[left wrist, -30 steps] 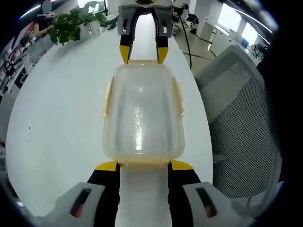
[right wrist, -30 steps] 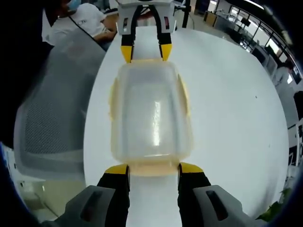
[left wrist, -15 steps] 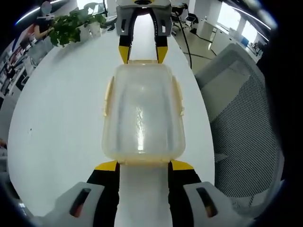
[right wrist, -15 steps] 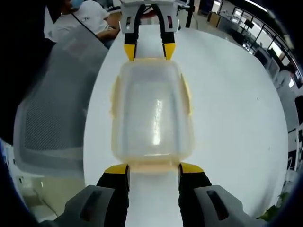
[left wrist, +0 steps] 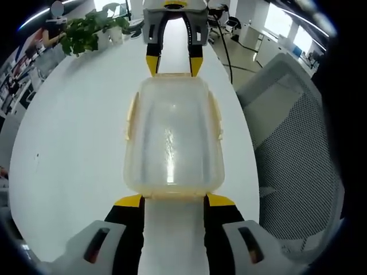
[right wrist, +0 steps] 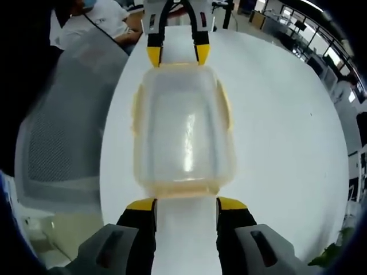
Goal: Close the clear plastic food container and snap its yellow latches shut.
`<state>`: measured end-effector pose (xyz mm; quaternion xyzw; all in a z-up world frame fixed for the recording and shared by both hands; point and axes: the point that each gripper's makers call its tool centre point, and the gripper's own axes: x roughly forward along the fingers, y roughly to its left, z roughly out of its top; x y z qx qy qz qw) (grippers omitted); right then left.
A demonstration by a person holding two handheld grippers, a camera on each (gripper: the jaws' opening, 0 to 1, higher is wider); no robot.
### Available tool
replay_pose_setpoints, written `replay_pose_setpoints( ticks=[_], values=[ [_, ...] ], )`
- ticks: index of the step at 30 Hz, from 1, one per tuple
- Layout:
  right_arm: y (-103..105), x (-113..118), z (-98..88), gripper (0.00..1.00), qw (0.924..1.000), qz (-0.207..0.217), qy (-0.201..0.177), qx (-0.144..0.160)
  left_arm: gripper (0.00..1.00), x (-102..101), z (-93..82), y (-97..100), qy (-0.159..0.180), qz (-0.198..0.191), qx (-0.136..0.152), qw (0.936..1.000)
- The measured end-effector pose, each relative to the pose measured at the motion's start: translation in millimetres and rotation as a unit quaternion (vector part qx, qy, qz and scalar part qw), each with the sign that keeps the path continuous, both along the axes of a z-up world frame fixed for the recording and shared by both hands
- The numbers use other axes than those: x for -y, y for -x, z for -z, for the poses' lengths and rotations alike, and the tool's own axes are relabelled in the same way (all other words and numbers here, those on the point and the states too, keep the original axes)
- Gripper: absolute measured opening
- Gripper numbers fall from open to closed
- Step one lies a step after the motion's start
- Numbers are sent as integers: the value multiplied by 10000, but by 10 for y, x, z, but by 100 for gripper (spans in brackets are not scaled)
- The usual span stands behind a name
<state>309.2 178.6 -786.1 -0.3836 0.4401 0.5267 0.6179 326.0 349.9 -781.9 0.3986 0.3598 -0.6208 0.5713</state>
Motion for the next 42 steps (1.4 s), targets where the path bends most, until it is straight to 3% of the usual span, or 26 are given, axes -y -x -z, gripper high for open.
replay_pose_setpoints(
  ticks=[8,23,25,27,32,39,42],
  values=[
    [-22,3,-56,41,9992,351,-190,-68,41,-12,2,-11,-12,-73,-6,10000],
    [41,51,-51,41,9981,553,-188,-174,42,-80,-5,4,-85,-228,-69,9997],
    [38,48,-59,40,9977,624,-212,-174,42,-81,-6,18,-77,-287,-131,9995],
    [4,49,-73,39,9970,724,-242,-126,42,-43,-42,53,60,-551,-378,9977],
    [-17,30,-117,39,9942,974,-391,-214,43,-79,-36,12,-6,-594,-329,9977],
    [-10,30,-152,38,9894,1319,-497,-363,44,-155,-48,27,-47,-792,-469,9957],
    [-19,46,-148,38,9876,1434,-498,-392,43,-138,-83,35,82,-999,-625,9930]
  ],
)
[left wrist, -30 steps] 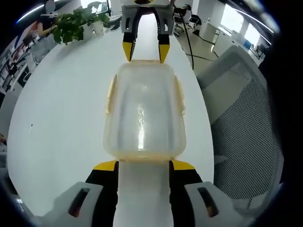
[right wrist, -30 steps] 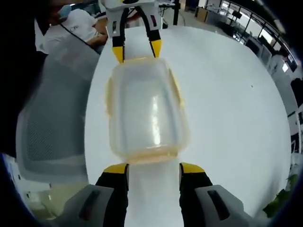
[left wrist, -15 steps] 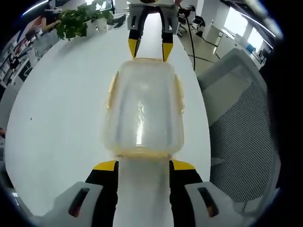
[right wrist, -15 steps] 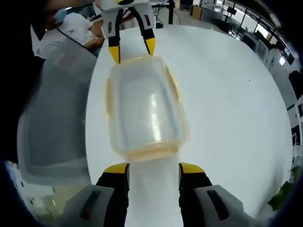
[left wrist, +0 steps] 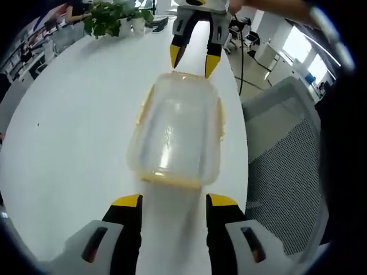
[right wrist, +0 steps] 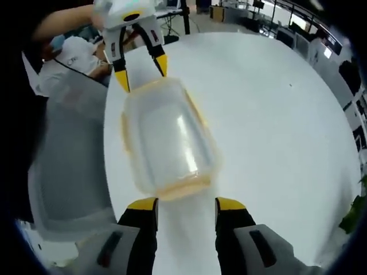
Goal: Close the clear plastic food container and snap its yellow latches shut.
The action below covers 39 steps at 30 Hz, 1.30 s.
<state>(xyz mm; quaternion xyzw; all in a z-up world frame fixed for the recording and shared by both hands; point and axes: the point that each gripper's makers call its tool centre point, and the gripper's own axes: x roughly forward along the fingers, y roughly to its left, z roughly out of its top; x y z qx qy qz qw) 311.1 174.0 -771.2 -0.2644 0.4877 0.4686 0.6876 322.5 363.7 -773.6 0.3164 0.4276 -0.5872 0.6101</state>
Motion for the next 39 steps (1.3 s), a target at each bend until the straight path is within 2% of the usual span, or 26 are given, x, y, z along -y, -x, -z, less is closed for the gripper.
replay_pose_setpoints(
  ticks=[5,18,19,20,23,24,27,31,32,33,36,39],
  values=[
    [-21,2,-5,37,9998,192,-55,-37,43,21,-40,11,139,-298,-200,9993],
    [-82,14,-99,35,9977,620,-252,-90,41,29,-97,6,235,-853,-490,9949],
    [-74,9,-95,35,9976,637,-257,-103,41,35,-100,-1,248,-1035,-551,9928],
    [-68,5,-94,35,9973,665,-270,-130,41,52,-111,-1,309,-1291,-742,9884],
    [-75,-12,-88,35,9965,765,-305,-164,40,115,-165,-32,571,-1671,-994,9793],
    [-72,-16,-87,35,9962,789,-311,-181,40,99,-162,-63,553,-1810,-984,9770],
    [-86,-37,-96,36,9948,925,-366,-206,40,69,-133,-79,458,-1848,-885,9777],
    [-110,-60,-109,36,9936,1028,-424,-207,40,33,-82,-85,372,-2054,-937,9735],
    [-115,-63,-111,36,9932,1060,-431,-211,40,25,-74,-93,367,-2147,-958,9713],
    [-127,-64,-108,36,9927,1104,-443,-220,40,21,-77,-98,373,-2343,-1006,9662],
    [-142,-62,-103,36,9910,1239,-457,-233,39,34,-92,-94,461,-2498,-1124,9607],
    [-145,-58,-93,36,9881,1430,-490,-291,38,33,-91,-113,537,-2787,-1280,9503]
  ],
)
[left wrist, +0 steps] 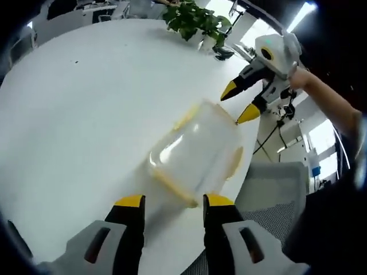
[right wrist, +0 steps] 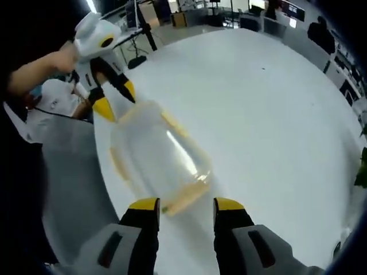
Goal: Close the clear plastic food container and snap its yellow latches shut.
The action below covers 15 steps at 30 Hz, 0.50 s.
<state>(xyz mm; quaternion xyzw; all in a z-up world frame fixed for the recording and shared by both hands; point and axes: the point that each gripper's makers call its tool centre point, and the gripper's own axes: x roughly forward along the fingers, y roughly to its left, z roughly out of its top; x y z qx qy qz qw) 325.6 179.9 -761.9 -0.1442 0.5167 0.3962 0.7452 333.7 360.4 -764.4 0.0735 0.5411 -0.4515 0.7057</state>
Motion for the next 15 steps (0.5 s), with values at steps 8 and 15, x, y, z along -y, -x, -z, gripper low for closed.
replay_pose_setpoints(
  ticks=[8,15],
  values=[
    [-27,-11,-22,35,9991,406,-114,-70,34,17,2,-7,137,-509,-237,9983],
    [-50,66,-13,34,9953,938,-154,-166,34,-22,18,-33,145,-1199,-468,9916]
  ],
)
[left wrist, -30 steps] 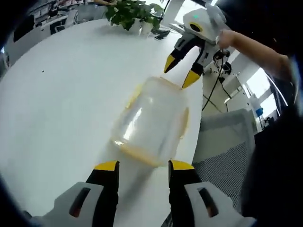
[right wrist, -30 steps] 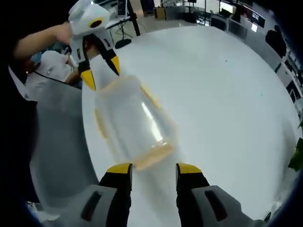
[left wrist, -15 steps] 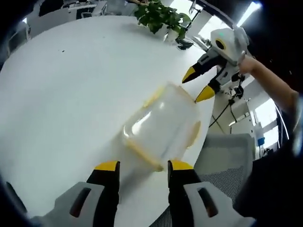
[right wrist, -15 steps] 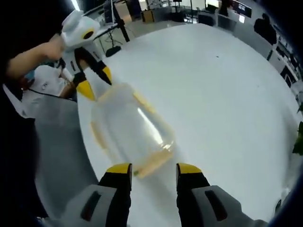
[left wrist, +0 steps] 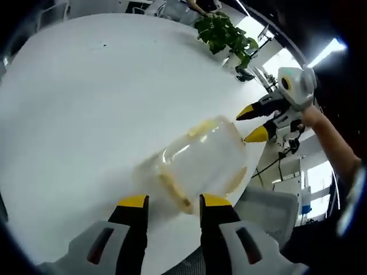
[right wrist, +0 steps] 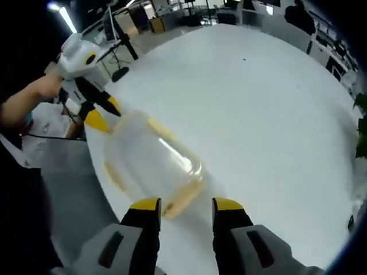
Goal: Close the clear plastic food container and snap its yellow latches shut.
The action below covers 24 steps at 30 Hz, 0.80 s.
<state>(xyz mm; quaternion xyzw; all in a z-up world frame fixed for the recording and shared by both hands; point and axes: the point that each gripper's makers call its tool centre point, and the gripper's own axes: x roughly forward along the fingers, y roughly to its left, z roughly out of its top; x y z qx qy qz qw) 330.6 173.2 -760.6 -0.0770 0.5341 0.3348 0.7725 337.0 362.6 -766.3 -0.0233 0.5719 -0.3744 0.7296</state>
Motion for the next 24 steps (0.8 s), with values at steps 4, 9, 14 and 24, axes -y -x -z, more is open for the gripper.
replay_pose_setpoints(
  ticks=[4,9,14,24],
  values=[
    [14,-48,23,34,9999,117,-66,34,34,25,39,46,-9,-117,-48,9999],
    [30,-69,39,33,9993,329,-197,12,34,37,53,15,59,-348,-72,9993],
    [33,-23,65,31,9989,423,-175,-33,34,31,49,17,62,-474,-68,9988],
    [25,-36,52,32,9983,542,-226,-61,33,8,78,2,83,-681,-62,9976]
  ],
)
